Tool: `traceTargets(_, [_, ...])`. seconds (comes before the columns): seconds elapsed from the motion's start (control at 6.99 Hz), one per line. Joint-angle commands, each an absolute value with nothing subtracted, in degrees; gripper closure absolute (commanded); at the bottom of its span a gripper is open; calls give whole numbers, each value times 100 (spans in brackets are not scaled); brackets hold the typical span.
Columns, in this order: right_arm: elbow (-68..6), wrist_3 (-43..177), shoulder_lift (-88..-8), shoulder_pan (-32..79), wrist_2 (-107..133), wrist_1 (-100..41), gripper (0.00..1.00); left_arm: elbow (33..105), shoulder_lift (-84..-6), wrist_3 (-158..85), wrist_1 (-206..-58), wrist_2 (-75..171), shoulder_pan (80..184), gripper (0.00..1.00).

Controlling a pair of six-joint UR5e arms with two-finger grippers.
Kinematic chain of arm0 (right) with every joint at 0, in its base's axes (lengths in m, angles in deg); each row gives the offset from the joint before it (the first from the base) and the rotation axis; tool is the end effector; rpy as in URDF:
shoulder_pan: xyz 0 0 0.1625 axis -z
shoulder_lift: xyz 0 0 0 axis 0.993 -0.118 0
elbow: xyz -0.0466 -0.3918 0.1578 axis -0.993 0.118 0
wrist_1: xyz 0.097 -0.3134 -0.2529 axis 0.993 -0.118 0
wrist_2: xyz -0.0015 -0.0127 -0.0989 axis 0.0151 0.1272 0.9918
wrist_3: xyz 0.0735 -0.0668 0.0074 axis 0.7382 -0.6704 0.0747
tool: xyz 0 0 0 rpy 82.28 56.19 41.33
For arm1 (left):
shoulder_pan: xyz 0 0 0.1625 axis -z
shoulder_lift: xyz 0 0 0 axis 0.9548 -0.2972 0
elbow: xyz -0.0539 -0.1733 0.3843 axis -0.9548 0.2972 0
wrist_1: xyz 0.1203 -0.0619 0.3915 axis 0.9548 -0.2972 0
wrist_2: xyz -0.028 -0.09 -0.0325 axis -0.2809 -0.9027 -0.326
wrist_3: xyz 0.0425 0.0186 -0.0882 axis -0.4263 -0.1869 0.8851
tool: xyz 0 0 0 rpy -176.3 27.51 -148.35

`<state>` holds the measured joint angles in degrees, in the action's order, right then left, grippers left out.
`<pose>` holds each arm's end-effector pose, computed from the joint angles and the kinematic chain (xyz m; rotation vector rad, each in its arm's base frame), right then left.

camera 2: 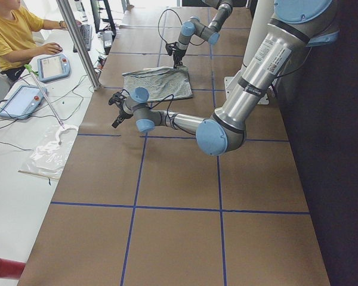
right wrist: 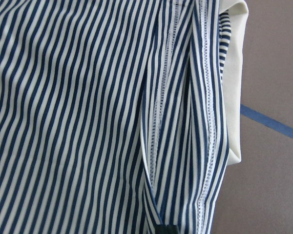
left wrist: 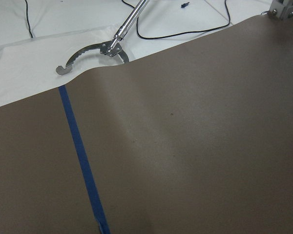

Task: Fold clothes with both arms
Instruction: 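Move the left gripper to the shirt's near corner while the right gripper withdraws sideways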

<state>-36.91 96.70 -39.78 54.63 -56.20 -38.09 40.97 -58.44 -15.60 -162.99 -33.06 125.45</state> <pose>-0.5129 -0.4276 0.3067 0.4050 -0.6078 -0.2646 0.3676 -0.6680 0.4318 0.7683 0.8136 0.1414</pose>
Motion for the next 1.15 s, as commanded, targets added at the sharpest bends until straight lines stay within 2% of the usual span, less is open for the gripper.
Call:
traceTargets(0.0, [-3779,9817,-4077,5413,-5624,-3809,100,4106,-5851,-1557,-16300,-3314,12545,0])
traceTargets(0.57, [-4079,10185,-4666,5448,-5616,-3809,100,4106,-5860,-1566,-16291,-3314,12536,0])
traceTargets(0.72, [-4044,10342,-4658,5552,-5589,-3800,24,4106,-5860,-1566,-16283,-3314,12536,0])
traceTargets(0.86, [-4087,10344,-4614,5545,-5581,-3792,0,4106,-5860,-1566,-16282,-3314,12536,0])
traceTargets(1.0, [-4175,10353,-4579,5379,-5624,-3792,0,4123,-5860,-1557,-16282,-3323,12527,0])
